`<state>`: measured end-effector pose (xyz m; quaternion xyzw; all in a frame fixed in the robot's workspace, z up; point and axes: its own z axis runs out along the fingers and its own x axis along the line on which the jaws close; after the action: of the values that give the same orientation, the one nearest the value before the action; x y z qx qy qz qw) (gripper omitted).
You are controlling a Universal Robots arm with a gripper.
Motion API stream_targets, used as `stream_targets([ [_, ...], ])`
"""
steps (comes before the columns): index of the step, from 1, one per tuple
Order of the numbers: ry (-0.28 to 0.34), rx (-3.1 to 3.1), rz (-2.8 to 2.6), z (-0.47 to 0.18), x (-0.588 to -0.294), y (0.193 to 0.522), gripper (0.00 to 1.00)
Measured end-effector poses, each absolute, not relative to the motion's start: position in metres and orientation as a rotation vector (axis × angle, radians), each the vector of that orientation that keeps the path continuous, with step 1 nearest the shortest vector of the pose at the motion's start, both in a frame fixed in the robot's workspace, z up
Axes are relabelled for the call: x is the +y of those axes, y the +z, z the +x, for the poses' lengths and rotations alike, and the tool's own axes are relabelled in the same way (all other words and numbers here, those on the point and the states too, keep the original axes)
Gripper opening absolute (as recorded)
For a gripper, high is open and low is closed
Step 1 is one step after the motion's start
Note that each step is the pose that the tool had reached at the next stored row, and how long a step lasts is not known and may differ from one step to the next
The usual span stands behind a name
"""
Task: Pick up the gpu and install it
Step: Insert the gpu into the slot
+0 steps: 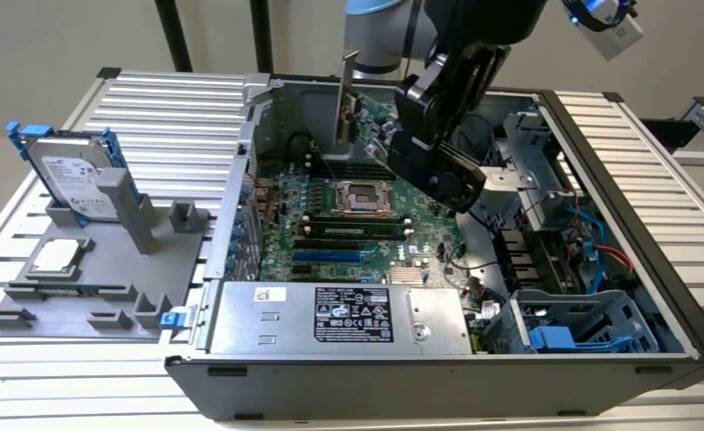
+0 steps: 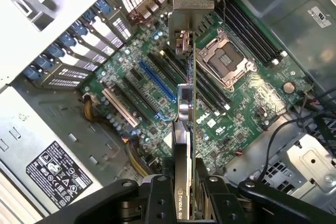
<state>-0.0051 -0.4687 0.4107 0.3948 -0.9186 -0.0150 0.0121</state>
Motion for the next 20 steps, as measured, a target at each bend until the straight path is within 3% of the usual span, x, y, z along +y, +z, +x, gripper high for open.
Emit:
stream_targets([
  [20, -0.04, -2.76, 1.442, -0.0051, -0.4686, 0.4107, 0.0],
])
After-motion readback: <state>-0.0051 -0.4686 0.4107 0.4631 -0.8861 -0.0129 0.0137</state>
